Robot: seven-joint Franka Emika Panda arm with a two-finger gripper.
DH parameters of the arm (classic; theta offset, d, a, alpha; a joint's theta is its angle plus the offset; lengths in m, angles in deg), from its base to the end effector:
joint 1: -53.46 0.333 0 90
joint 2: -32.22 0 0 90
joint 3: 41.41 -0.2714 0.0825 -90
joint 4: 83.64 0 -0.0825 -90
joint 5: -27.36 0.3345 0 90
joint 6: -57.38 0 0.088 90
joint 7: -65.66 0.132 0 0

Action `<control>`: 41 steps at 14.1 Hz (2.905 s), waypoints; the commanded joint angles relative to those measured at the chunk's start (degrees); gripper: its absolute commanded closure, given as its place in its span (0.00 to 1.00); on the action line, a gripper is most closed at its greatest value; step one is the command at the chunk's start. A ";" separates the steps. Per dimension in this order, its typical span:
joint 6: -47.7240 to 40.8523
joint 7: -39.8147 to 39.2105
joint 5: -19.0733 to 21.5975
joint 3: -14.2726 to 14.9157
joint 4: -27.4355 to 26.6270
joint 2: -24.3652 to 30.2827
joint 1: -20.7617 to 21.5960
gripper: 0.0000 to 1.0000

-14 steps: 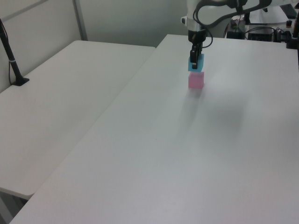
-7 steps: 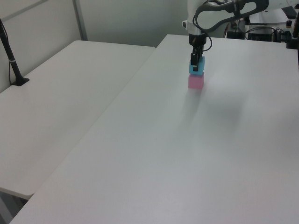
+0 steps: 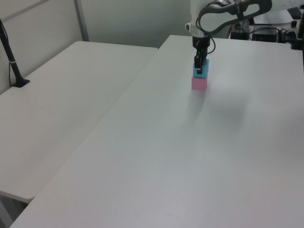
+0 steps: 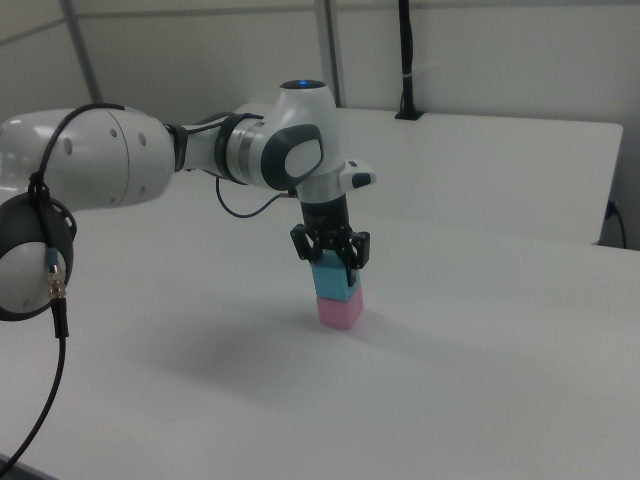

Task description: Put blue cube on pink cube

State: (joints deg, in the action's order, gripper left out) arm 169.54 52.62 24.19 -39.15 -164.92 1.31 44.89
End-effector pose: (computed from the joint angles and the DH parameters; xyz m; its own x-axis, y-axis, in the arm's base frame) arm 0.6275 -0.1212 0.3419 0.9978 0.0644 -0.0172 0.0654 -0.9954 0.0693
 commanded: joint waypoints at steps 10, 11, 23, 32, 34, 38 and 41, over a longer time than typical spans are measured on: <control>3.42 0.83 -1.31 0.64 -1.69 -0.03 0.93 0.00; 3.42 0.83 -1.31 0.64 -1.95 0.06 1.01 0.00; -10.97 -2.16 -1.40 0.38 -1.26 12.87 0.05 0.00; -20.65 14.08 -1.31 -0.07 -1.34 21.94 8.65 0.00; -23.98 17.07 -1.22 0.11 -1.69 23.86 11.11 0.00; -27.51 17.17 -0.70 0.28 -2.83 27.39 12.35 0.00; -27.95 16.65 -0.70 0.28 -3.19 28.27 13.23 0.00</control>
State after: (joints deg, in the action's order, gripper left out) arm 141.93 68.98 23.57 -39.70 -165.47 27.17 56.69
